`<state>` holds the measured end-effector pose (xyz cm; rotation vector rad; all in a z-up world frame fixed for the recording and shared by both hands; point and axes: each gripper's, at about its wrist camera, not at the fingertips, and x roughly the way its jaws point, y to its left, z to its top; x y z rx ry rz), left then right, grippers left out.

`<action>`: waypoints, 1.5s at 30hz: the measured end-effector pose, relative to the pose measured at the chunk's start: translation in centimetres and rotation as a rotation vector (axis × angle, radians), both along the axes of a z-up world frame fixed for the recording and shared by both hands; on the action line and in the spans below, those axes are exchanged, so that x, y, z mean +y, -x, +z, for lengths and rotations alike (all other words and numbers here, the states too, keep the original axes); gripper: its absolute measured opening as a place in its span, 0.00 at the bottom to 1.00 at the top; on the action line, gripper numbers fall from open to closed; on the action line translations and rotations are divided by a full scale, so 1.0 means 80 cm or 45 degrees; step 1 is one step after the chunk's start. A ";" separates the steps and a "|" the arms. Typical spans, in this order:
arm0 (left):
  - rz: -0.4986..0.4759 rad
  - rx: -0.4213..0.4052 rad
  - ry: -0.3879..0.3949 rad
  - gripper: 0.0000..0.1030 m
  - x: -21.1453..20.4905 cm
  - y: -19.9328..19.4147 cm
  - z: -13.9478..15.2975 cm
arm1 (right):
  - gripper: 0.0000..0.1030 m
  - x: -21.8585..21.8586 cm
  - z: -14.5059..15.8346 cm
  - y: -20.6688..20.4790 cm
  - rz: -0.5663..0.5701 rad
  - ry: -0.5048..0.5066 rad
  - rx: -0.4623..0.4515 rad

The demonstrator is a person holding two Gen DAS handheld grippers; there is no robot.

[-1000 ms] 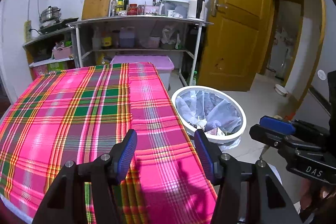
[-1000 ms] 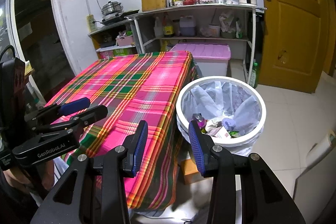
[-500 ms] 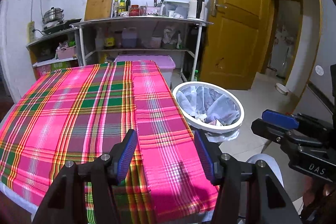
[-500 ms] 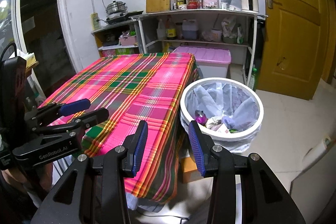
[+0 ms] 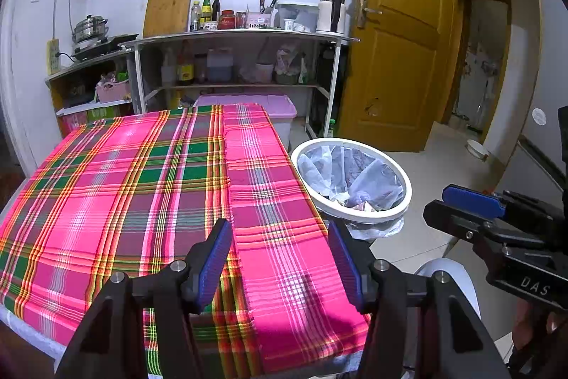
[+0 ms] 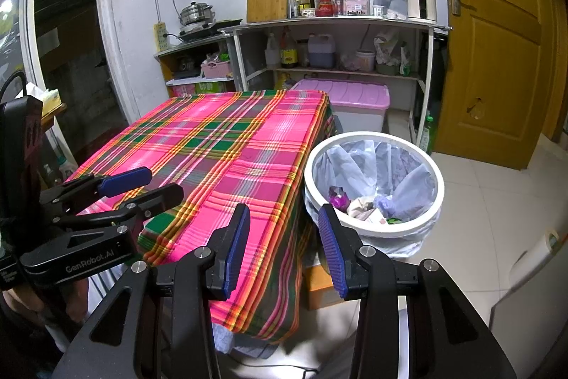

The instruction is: Collect trash

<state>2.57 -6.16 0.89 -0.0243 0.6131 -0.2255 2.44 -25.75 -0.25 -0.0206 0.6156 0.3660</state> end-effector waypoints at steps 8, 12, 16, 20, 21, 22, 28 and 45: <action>0.001 -0.001 -0.001 0.55 0.000 0.000 0.000 | 0.40 -0.001 -0.002 0.002 0.003 0.002 0.009; 0.003 0.000 -0.003 0.55 0.000 0.002 0.001 | 0.40 -0.001 -0.004 0.002 0.004 0.003 0.007; 0.001 0.000 -0.004 0.55 0.000 0.001 0.001 | 0.40 -0.001 -0.004 0.001 0.004 0.003 0.009; 0.002 0.000 -0.004 0.55 0.000 0.002 0.001 | 0.40 -0.001 -0.003 0.001 0.004 0.003 0.008; 0.002 0.001 -0.004 0.55 -0.001 0.001 0.001 | 0.40 -0.001 -0.003 0.001 0.004 0.003 0.009; 0.003 0.001 -0.004 0.55 -0.001 0.001 0.001 | 0.40 -0.001 -0.003 0.001 0.004 0.003 0.008; 0.002 0.000 -0.004 0.55 -0.001 0.001 0.001 | 0.40 -0.002 -0.005 0.000 0.004 0.004 0.011; 0.002 0.001 -0.005 0.55 -0.001 0.001 0.001 | 0.40 0.000 -0.005 -0.001 0.003 0.005 0.015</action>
